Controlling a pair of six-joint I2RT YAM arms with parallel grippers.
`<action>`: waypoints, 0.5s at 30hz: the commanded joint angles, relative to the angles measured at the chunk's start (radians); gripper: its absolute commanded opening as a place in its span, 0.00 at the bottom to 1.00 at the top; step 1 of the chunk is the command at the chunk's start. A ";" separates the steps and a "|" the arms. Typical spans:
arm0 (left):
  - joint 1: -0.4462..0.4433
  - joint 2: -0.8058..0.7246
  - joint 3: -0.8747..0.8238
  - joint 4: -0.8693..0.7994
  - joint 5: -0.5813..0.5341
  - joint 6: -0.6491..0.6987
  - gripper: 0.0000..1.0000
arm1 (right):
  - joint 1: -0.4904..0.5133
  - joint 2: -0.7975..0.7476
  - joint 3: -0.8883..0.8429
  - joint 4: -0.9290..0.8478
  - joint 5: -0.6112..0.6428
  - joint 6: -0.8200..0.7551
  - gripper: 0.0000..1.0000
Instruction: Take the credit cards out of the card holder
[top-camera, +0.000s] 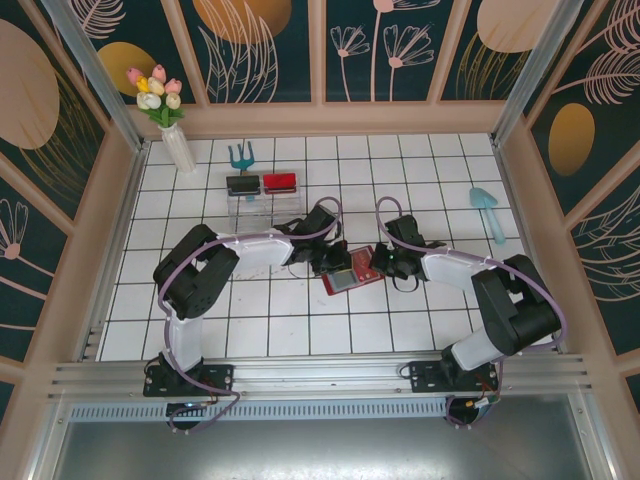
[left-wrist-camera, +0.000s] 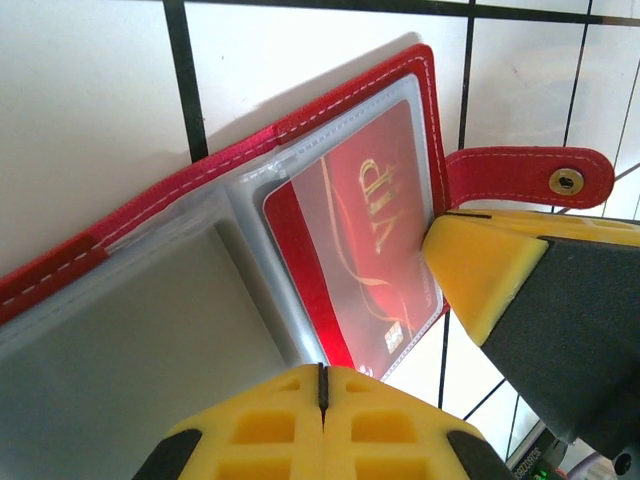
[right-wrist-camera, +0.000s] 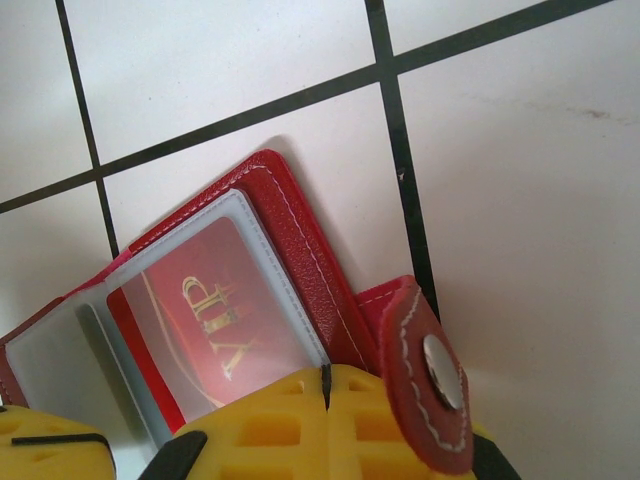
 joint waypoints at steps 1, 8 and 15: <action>0.006 -0.019 -0.018 0.045 0.025 -0.043 0.03 | -0.014 0.016 -0.039 -0.087 0.038 0.004 0.01; -0.004 0.010 -0.016 0.027 0.014 -0.089 0.21 | 0.012 0.019 -0.057 -0.077 0.014 0.029 0.01; -0.014 0.035 0.017 -0.022 -0.010 -0.088 0.22 | 0.048 0.005 -0.055 -0.069 -0.010 0.082 0.01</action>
